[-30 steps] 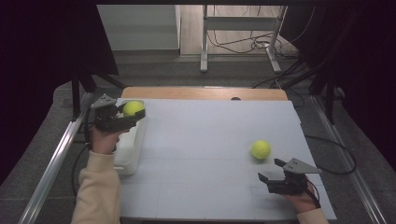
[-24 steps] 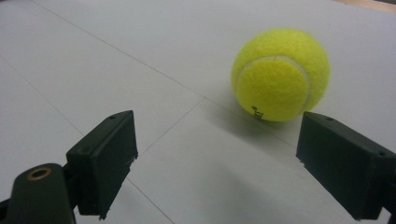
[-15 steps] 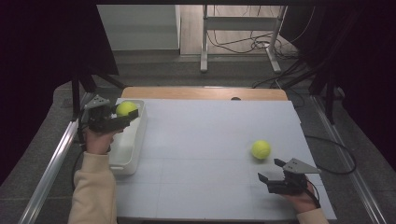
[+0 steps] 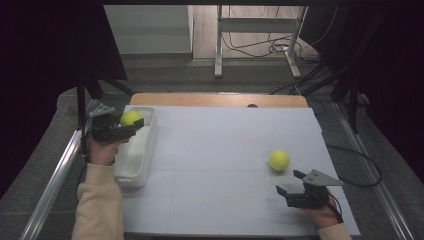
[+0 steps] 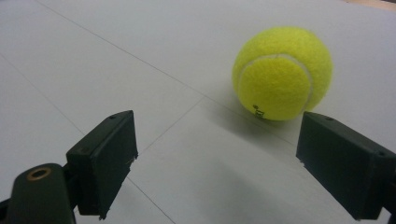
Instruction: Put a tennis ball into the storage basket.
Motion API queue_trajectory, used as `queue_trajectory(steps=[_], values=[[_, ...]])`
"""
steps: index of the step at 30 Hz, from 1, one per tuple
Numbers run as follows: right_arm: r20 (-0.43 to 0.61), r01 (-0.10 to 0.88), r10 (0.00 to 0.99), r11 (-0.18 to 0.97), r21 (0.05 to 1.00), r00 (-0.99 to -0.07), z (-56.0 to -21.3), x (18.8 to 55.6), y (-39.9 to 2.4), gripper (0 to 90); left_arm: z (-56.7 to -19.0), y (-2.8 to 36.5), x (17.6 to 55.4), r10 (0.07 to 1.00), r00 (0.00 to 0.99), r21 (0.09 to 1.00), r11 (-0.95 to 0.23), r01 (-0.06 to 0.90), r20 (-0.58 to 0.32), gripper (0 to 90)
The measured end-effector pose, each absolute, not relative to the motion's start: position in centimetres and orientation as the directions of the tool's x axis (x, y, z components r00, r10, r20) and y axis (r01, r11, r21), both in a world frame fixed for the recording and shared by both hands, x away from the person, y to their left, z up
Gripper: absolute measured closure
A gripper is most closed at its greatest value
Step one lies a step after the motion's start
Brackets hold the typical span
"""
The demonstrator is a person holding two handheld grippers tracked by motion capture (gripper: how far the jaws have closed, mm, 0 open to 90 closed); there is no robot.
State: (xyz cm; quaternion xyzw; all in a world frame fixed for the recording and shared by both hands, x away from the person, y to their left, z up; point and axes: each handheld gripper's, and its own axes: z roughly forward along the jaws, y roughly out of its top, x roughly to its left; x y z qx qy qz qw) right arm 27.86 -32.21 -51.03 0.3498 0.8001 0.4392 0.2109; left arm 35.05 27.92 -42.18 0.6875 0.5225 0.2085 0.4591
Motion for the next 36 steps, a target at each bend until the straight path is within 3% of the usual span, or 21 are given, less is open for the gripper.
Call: queue_trajectory(steps=[25,36], values=[[-0.031,0.377,0.745,0.372,0.848,-0.666,-51.1,27.9,-32.2,13.0,-44.1,27.8,36.5,0.935,0.322,0.733,-0.114,0.67,-0.149,26.1],[-0.029,0.377,0.746,0.369,0.85,-0.665,-51.1,27.9,-32.2,13.0,-44.1,27.6,36.5,0.934,0.329,0.726,-0.13,0.675,-0.138,26.0]])
